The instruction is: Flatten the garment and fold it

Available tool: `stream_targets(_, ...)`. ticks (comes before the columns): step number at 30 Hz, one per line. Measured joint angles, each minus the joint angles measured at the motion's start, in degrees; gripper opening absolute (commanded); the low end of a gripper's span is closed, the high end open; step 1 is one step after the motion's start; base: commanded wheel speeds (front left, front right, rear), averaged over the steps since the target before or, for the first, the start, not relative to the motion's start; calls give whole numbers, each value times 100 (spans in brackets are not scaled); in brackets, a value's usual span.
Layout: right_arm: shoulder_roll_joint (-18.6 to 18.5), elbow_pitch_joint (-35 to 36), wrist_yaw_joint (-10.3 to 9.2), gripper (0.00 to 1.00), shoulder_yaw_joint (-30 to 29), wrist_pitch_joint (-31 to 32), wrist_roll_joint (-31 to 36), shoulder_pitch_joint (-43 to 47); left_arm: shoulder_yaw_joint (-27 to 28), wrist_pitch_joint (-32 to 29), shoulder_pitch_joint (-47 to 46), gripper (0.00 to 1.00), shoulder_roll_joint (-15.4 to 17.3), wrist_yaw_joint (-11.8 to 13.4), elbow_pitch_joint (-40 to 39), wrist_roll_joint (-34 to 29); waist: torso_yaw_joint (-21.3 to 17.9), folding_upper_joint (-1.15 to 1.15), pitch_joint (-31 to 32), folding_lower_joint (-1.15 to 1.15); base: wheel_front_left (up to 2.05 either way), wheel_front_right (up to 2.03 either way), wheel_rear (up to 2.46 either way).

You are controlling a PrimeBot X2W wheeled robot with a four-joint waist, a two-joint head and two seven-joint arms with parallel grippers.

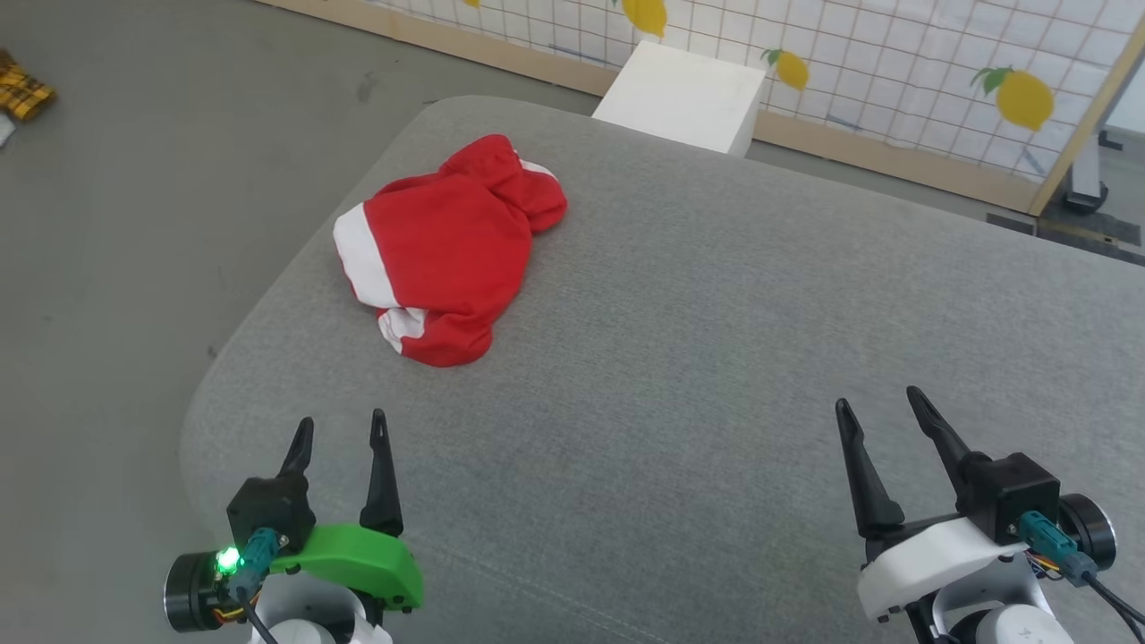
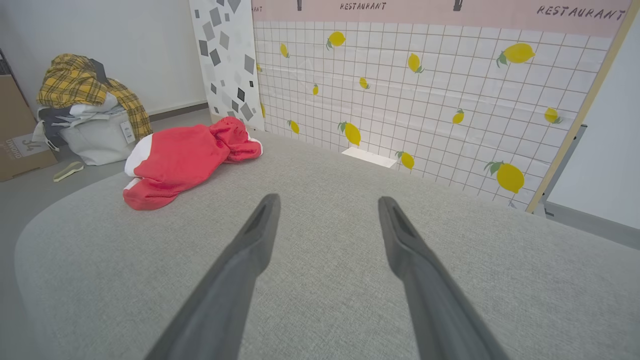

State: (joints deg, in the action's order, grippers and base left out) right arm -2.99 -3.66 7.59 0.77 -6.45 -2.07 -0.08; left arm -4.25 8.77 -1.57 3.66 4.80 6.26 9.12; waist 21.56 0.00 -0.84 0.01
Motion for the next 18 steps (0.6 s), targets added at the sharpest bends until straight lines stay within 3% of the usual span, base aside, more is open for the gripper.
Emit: stream_targets(18,3,-107,0,100,33,-172,-98,-105,-46,212,-1,100,11,88,123,135,492,0,-12,-1,0,0,0)
